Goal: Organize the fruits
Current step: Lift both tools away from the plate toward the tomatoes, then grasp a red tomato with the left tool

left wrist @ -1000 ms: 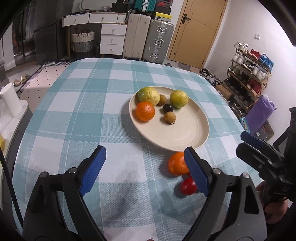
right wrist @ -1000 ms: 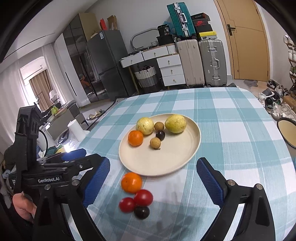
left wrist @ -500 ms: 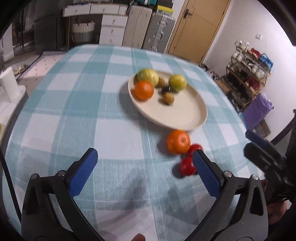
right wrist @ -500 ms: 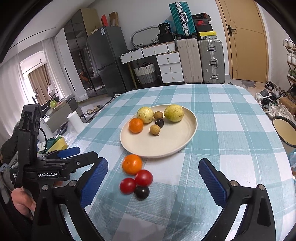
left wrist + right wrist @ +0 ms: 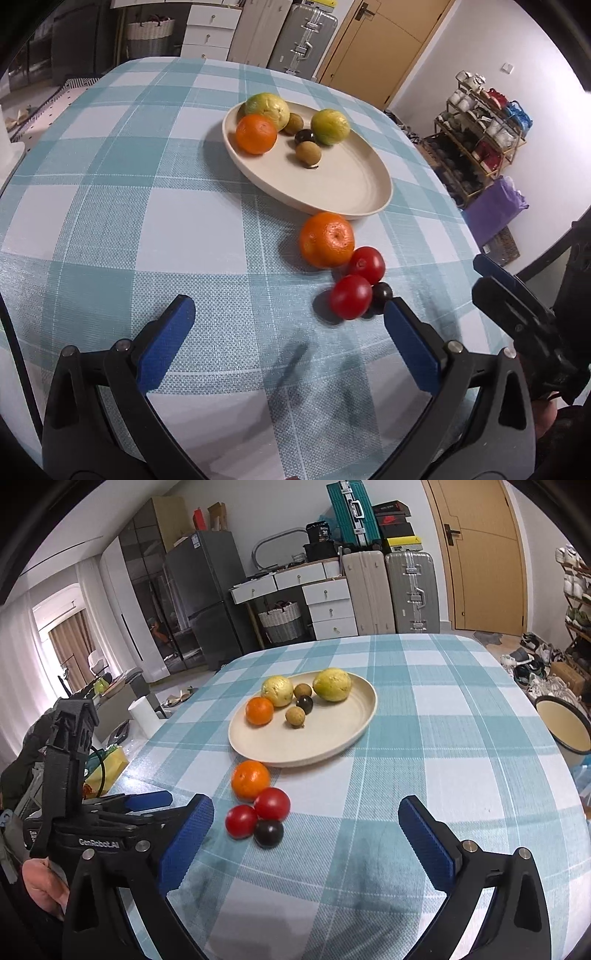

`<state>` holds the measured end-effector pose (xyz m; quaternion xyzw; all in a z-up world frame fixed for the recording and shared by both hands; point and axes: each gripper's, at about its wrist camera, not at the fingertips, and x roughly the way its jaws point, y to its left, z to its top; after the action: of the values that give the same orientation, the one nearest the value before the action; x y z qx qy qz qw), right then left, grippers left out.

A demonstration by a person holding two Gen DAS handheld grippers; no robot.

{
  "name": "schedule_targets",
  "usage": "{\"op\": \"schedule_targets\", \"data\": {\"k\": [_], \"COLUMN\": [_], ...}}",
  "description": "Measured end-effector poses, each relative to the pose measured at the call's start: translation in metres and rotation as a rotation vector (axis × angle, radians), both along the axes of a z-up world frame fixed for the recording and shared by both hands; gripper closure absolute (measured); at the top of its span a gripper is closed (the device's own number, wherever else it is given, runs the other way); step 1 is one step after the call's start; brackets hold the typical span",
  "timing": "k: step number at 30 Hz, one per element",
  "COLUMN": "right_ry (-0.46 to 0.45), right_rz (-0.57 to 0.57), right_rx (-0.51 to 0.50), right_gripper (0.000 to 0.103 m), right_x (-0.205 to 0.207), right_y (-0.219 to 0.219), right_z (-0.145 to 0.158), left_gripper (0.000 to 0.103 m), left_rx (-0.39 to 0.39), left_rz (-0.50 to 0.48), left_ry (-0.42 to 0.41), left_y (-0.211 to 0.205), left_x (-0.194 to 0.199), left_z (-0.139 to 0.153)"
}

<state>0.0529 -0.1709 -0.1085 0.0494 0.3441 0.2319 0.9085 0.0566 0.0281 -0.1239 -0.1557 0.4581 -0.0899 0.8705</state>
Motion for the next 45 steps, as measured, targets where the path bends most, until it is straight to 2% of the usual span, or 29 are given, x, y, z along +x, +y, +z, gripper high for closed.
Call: {"op": "schedule_targets", "data": {"k": [9, 12, 18, 29, 33, 45], "right_ry": [0.034, 0.037, 0.045, 0.066, 0.068, 0.094], "right_rz": [-0.018, -0.022, -0.025, -0.02, -0.01, 0.051], "right_rx": [0.032, 0.038, 0.047, 0.067, 0.064, 0.092], "right_gripper": [0.001, 0.001, 0.001, 0.001, 0.001, 0.001], "right_x": [0.001, 0.002, 0.005, 0.012, 0.014, 0.022], "right_y": [-0.01, -0.012, -0.017, -0.022, -0.02, -0.008], "right_z": [-0.011, -0.013, -0.017, -0.023, -0.023, -0.025], "left_gripper": [0.002, 0.006, 0.023, 0.079, 0.08, 0.084], "left_rx": [-0.011, -0.008, -0.01, -0.054, -0.049, -0.121], "left_rz": [-0.061, -0.083, -0.129, -0.221, -0.243, -0.223], "left_ry": [-0.016, -0.016, -0.021, -0.044, -0.05, -0.063], "left_y": [-0.013, -0.019, -0.028, -0.032, -0.031, -0.002], "left_x": [0.005, 0.008, 0.014, 0.014, 0.015, 0.009], "left_z": [-0.004, -0.006, -0.007, -0.007, -0.005, -0.001]}}
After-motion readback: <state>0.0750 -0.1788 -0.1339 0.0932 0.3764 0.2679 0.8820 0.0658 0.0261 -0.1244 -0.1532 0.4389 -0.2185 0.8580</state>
